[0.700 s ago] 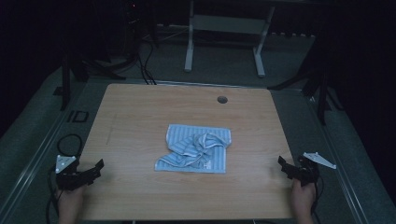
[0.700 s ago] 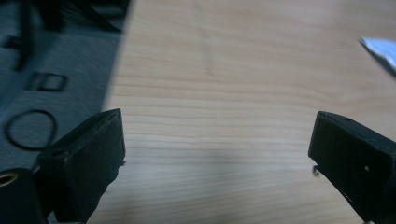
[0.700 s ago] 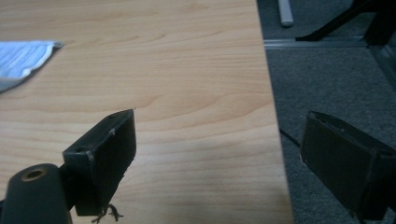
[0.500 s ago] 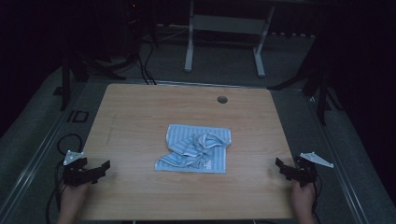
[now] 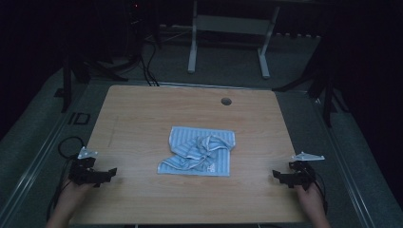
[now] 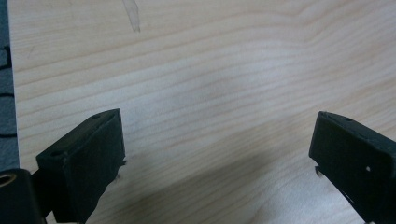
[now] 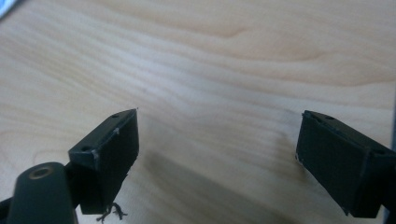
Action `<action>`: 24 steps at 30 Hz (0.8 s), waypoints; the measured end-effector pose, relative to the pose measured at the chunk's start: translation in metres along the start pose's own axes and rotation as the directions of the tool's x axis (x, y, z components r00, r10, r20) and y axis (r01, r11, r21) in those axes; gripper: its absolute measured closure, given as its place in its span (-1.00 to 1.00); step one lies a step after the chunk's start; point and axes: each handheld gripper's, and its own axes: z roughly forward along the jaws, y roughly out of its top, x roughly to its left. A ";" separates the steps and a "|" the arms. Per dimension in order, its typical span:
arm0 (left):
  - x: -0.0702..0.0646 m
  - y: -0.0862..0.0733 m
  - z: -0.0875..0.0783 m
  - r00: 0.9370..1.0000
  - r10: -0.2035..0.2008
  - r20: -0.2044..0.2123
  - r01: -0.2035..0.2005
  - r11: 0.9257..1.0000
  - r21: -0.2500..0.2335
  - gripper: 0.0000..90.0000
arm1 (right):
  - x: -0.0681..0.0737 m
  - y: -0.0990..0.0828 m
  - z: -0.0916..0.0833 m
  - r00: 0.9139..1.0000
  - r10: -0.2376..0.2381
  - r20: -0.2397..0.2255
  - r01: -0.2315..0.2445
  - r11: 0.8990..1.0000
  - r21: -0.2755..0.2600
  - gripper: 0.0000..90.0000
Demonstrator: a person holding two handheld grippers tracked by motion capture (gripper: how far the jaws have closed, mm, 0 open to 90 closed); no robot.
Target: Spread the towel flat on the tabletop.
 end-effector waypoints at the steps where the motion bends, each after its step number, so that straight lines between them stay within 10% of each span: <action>1: 0.000 0.001 0.001 1.000 0.013 -0.007 -0.013 0.999 0.034 -0.91 | 0.002 0.003 0.000 1.000 -0.020 0.002 0.020 0.999 0.049 -0.71; 8: -0.006 0.002 0.004 0.995 0.093 -0.030 -0.086 0.982 0.166 -0.92 | 0.013 0.017 -0.005 0.990 -0.141 -0.029 0.144 0.959 0.244 -0.70; 15: -0.009 0.007 0.003 0.986 0.162 -0.035 -0.144 0.942 0.305 -0.93 | 0.022 0.029 -0.007 0.972 -0.228 -0.060 0.233 0.901 0.367 -0.70; 16: -0.009 0.007 0.002 0.983 0.179 -0.039 -0.155 0.928 0.339 -0.92 | 0.025 0.033 -0.006 0.964 -0.247 -0.093 0.262 0.857 0.444 -0.70; 18: -0.009 0.007 0.001 0.982 0.188 -0.030 -0.164 0.913 0.373 -0.92 | 0.027 0.035 -0.005 0.958 -0.270 -0.096 0.282 0.828 0.485 -0.70; 24: -0.013 0.006 -0.002 0.980 0.198 0.008 -0.180 0.868 0.462 -0.93 | 0.033 0.041 -0.003 0.943 -0.312 -0.119 0.324 0.770 0.550 -0.70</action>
